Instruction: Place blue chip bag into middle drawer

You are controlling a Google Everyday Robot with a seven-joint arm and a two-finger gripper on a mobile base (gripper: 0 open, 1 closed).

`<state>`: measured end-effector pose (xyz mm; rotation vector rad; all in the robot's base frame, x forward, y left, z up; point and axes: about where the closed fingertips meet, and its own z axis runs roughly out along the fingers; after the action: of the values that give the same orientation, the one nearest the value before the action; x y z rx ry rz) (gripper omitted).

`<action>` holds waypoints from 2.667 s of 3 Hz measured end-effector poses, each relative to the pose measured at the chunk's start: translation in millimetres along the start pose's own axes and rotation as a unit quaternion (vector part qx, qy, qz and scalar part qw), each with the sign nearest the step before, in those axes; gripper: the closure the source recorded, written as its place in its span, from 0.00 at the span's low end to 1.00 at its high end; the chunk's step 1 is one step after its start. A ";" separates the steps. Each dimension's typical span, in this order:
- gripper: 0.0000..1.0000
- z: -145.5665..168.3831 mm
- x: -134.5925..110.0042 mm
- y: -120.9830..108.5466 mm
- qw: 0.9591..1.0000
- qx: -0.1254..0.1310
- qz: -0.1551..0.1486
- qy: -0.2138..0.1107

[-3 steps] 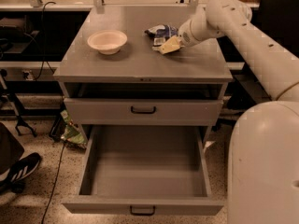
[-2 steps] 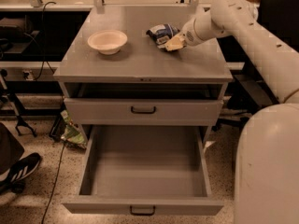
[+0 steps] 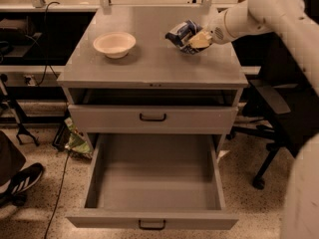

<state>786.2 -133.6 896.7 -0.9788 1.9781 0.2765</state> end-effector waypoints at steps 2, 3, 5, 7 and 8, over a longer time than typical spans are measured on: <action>1.00 -101.0 8.8 66.2 0.997 -0.028 -0.039 0.053; 1.00 -137.2 31.0 108.3 0.996 -0.041 -0.013 0.078; 1.00 -140.3 46.2 120.8 0.995 -0.048 -0.005 0.092; 1.00 -122.8 79.2 148.8 0.993 -0.090 0.015 0.076; 1.00 -113.3 109.5 166.0 0.990 -0.107 0.051 0.076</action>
Offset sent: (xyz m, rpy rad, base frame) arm -0.1947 -0.0201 0.0503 -0.1854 0.1297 0.0944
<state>562.9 -141.3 847.3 -1.0622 2.1738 0.4915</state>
